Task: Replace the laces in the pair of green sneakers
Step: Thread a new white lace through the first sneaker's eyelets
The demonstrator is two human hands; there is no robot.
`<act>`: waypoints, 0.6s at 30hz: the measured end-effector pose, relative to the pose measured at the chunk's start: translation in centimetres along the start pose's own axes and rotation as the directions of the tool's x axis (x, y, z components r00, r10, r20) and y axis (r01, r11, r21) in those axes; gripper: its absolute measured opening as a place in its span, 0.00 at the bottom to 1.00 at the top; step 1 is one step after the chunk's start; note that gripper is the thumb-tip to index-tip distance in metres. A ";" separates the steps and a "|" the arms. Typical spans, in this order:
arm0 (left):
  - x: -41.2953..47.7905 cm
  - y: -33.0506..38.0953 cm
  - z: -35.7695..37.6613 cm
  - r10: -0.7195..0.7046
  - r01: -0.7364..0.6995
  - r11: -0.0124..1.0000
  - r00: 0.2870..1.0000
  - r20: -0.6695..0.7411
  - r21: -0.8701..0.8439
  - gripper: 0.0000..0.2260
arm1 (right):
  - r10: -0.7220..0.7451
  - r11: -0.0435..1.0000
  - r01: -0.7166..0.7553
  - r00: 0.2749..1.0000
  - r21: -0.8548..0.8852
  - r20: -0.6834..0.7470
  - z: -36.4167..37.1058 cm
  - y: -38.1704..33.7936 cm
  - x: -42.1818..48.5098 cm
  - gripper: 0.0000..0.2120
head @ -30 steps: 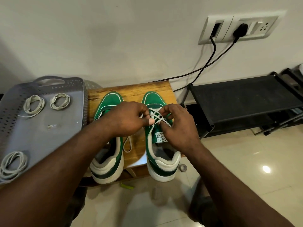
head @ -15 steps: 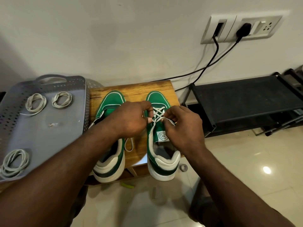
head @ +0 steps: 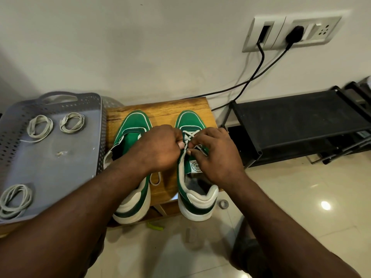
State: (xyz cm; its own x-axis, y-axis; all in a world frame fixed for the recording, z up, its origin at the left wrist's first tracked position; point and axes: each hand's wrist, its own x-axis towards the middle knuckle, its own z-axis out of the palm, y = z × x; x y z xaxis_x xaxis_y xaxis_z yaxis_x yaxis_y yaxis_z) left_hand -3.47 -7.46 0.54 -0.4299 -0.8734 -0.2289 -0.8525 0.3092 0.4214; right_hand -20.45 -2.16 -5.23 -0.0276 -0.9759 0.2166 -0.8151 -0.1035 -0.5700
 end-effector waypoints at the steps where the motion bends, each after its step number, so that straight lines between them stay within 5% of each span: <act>1: 0.1 0.0 -0.1 -0.022 0.024 0.998 0.999 0.031 -0.055 0.06 | -0.002 1.000 0.002 1.000 -0.013 0.008 0.0 0.0 0.0 0.07; 4: 0.1 0.0 -0.7 -0.123 0.165 0.932 0.982 0.146 -0.324 0.09 | -0.026 0.999 0.027 0.999 -0.030 0.024 -0.2 0.1 -0.1 0.09; 8: -0.4 0.5 -0.7 -0.293 0.351 0.701 0.935 0.197 -0.621 0.09 | -0.055 0.998 0.056 0.998 -0.033 0.031 -0.4 0.0 -0.1 0.10; 10: -0.2 0.8 -0.1 -0.309 0.349 0.743 0.936 0.169 -0.572 0.10 | -0.042 0.998 0.043 0.999 -0.035 0.028 -0.4 -0.2 -0.1 0.12; 14: -0.3 1.9 0.0 -0.323 0.341 0.923 0.939 0.120 -0.179 0.11 | -0.032 0.997 0.031 0.999 -0.077 -0.010 -0.4 -0.8 -0.1 0.06; 16: 0.0 1.4 0.0 -0.343 0.382 0.879 0.922 0.179 -0.285 0.08 | -0.028 0.995 0.026 1.000 -0.094 -0.015 -0.5 -0.9 -0.2 0.05; 18: 0.2 1.1 -0.2 -0.384 0.477 0.696 0.879 0.284 -0.536 0.09 | -0.009 0.996 0.007 1.000 -0.094 -0.020 -0.5 -0.9 -0.3 0.06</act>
State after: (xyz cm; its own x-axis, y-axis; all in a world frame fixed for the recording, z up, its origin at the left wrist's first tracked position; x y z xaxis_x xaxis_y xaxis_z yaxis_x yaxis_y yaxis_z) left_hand -4.49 -7.39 1.13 -0.1353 -0.7790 -0.6122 -0.6392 -0.4035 0.6547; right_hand -20.04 -1.67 -4.37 -0.0318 -0.9707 0.2380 -0.8663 -0.0920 -0.4910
